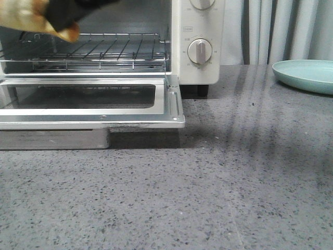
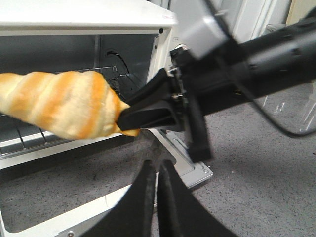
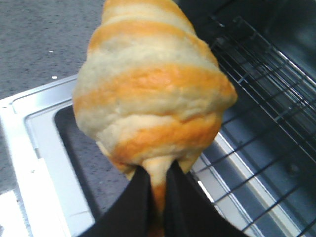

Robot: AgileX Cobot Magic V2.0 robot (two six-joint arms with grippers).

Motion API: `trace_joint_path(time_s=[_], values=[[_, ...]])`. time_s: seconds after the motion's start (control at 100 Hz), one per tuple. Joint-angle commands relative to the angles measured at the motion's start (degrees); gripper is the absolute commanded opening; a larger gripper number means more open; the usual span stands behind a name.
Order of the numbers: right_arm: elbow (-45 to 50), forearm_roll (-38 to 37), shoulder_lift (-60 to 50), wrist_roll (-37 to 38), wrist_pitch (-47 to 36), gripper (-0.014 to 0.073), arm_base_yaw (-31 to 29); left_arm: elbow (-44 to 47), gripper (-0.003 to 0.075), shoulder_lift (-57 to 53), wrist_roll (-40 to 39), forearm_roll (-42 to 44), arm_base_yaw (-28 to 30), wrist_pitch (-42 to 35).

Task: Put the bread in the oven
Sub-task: 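Carry the croissant into the open oven above the wire rack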

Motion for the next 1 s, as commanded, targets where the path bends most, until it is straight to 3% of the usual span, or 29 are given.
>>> trace_joint_path(time_s=[0.0,0.21,0.53,0.63,0.82,0.88,0.99], values=[[-5.05,-0.52,-0.37,2.01,-3.03,-0.0057,-2.44,-1.66,-0.0021,0.40,-0.07,-0.78,-0.20,-3.83],[-13.73,-0.15,5.51,2.01,4.02,-0.0056,-4.45,-1.66,-0.0021,0.40,-0.07,-0.78,-0.20,-3.83],[-18.73,-0.15,9.86,2.06,3.05,-0.0036,-4.75,-1.66,-0.0021,0.40,-0.07,-0.78,-0.20,-2.18],[-18.87,-0.15,10.00,2.27,2.57,0.0068,-5.13,-1.66,-0.0021,0.40,-0.07,-0.78,-0.20,-0.84],[-18.87,-0.15,10.13,4.97,3.53,0.0476,-6.30,-1.66,-0.0021,0.40,-0.07,-0.78,-0.20,-0.09],[-18.87,-0.15,10.13,4.97,4.15,0.0528,-6.31,-1.66,-0.0021,0.40,-0.07,-0.78,-0.20,-0.09],[-18.87,0.29,9.88,4.97,6.15,0.0525,-6.31,-1.66,-0.0021,0.40,-0.07,-0.78,-0.20,-0.09]])
